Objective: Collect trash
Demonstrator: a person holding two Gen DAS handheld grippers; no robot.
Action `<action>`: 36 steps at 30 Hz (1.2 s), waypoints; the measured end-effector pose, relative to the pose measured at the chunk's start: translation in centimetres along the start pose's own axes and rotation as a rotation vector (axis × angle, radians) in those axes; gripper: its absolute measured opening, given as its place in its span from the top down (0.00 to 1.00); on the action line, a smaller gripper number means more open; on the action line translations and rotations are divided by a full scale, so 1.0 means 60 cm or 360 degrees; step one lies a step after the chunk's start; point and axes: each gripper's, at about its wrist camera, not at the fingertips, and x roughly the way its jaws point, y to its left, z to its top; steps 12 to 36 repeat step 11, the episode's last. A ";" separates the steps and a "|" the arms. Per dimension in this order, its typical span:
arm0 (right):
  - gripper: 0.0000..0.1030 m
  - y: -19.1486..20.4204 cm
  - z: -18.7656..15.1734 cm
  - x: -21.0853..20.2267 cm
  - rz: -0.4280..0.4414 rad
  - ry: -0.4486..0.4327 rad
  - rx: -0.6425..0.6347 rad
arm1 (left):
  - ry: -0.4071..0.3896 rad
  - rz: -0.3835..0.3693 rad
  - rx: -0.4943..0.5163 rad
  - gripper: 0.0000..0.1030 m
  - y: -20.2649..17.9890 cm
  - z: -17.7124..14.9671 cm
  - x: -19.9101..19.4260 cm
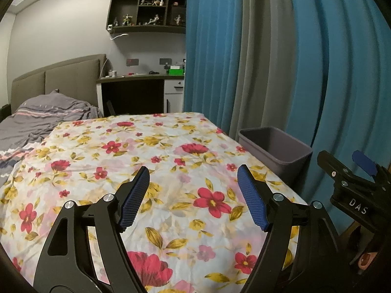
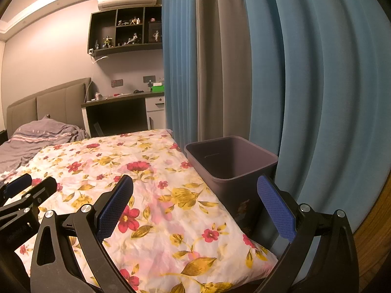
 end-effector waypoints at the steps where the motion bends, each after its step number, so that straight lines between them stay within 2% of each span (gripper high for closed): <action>1: 0.05 0.000 0.000 0.000 -0.0001 -0.0001 -0.0001 | -0.0002 0.0002 0.0002 0.27 0.001 0.000 0.000; 6: 0.05 0.000 0.001 0.000 -0.0003 -0.0004 0.0002 | -0.0018 0.0039 0.0008 0.18 0.000 0.001 -0.001; 10: 0.05 0.007 0.002 -0.001 -0.0005 -0.0013 0.0010 | -0.0019 0.0036 0.0005 0.17 0.005 0.003 -0.001; 11: 0.05 0.009 0.002 -0.001 -0.0006 -0.0013 0.0011 | -0.0015 0.0038 0.0007 0.14 0.005 0.003 0.000; 36: 0.05 0.009 0.002 -0.001 -0.0006 -0.0013 0.0011 | -0.0015 0.0038 0.0007 0.14 0.005 0.003 0.000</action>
